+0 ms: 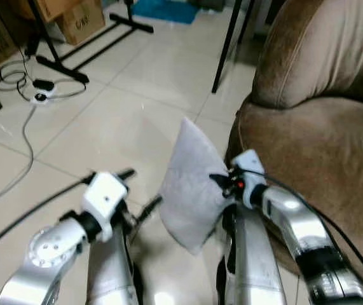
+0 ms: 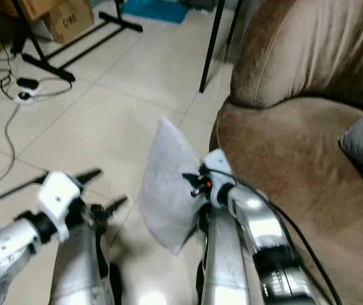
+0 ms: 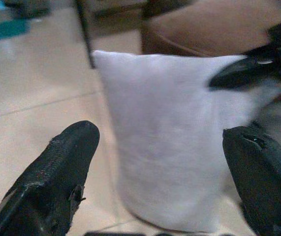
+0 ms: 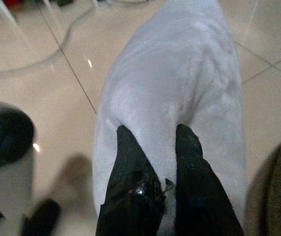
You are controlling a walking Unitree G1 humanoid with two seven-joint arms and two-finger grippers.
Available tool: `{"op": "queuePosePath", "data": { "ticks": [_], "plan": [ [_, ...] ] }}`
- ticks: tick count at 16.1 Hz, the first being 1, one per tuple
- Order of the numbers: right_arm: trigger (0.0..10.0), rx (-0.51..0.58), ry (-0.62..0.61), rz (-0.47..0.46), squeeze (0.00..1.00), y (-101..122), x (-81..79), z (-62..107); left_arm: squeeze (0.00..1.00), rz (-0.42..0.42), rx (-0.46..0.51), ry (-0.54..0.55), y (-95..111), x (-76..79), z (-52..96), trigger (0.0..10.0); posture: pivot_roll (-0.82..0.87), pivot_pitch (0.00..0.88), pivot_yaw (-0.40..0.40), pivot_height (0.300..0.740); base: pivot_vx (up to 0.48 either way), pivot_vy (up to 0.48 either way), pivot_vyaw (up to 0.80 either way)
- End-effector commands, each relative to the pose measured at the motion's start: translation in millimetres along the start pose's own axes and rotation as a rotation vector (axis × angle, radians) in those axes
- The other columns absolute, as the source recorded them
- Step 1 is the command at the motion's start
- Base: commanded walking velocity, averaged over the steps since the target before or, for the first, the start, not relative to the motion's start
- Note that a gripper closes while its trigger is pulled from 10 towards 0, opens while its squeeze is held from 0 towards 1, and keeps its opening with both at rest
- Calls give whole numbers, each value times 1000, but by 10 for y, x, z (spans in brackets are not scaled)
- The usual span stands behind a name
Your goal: Move the pillow to the sofa from floor
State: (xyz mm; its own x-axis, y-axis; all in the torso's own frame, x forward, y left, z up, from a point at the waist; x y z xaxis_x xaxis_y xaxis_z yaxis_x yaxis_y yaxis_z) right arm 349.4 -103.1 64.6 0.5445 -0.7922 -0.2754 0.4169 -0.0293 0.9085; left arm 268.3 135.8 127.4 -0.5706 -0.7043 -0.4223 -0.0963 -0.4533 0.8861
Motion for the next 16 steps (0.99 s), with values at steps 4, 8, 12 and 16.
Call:
{"op": "queuePosePath", "data": {
  "ticks": [4, 8, 12, 16],
  "plan": [
    [0, 360, 43, -58, 0, 980, -91, 512, 0, -40, 42, 145, 170, -189, 126, 10000, -3, 60, -16, 448, 0, 0, 0],
    [0, 680, -108, 17, 0, 2076, 103, 1155, 0, -103, 119, 156, 464, -307, 63, 10000, 1, 46, -2, 448, 0, 0, 0],
    [10000, 803, -214, 147, 0, 2549, 42, 1445, 0, -128, 154, 193, 609, -451, 8, 10000, -5, 36, 3, 448, 0, 0, 0],
    [10000, 742, -357, 69, 0, 2254, 190, 1153, 0, -102, 151, 292, 631, -563, -72, 10000, 4, 34, -14, 473, 0, 0, 0]
  ]
}}
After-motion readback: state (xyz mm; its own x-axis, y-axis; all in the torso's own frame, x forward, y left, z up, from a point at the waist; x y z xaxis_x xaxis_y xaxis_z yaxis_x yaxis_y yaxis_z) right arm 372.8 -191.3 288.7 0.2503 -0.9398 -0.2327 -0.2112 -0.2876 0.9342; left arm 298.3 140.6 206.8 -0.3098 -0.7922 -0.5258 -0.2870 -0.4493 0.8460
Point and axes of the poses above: a point about 5 cm out from each wrist's last joint towards the gripper, its own z axis pointing back from the gripper into the wrist, its own y axis along the axis of the wrist's last joint, x = y × z, the point moved 6 cm from there along -z, pointing out of the wrist towards the gripper, and after that the axes turned 12 degrees about -z, right-handed, at the moved point
